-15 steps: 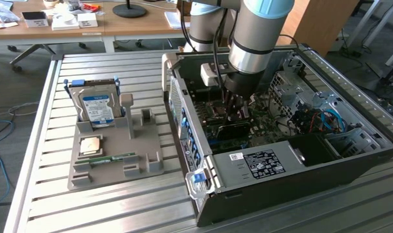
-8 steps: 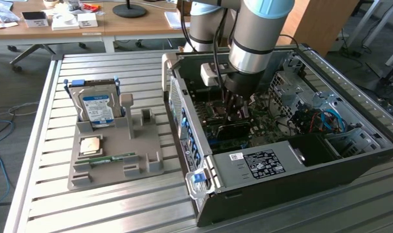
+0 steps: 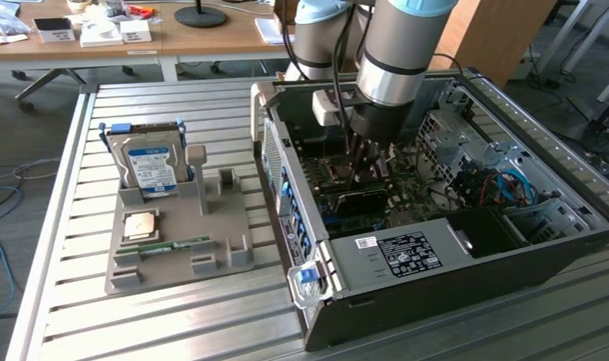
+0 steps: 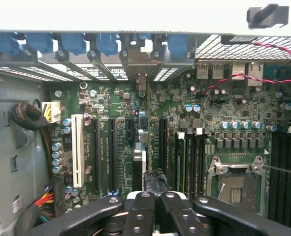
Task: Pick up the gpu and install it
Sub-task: 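Press down on the gpu until it lock into place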
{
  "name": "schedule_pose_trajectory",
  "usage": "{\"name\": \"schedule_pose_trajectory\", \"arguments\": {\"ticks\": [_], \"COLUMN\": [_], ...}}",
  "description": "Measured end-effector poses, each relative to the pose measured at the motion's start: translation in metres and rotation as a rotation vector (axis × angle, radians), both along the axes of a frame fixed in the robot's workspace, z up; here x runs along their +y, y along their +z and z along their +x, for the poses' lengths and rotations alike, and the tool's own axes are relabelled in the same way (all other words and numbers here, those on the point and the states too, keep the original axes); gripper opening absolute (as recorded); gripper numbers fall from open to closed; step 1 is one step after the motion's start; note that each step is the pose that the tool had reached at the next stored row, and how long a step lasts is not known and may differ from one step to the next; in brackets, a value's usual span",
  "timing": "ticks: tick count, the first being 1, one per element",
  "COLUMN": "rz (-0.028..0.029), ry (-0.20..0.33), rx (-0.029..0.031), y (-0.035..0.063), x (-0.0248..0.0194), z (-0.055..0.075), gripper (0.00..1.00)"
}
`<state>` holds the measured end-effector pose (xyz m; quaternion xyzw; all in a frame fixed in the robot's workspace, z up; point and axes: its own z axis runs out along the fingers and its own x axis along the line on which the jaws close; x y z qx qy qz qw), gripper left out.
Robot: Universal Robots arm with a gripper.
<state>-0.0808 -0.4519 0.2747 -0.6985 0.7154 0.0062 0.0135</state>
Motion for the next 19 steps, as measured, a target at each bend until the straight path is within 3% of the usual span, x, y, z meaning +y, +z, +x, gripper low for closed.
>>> {"name": "schedule_pose_trajectory", "arguments": {"ticks": [19], "rz": [-0.0001], "ry": [-0.001], "rx": [-0.0020], "y": [0.0416], "x": [0.0003], "z": [0.000], "gripper": [0.11]}}
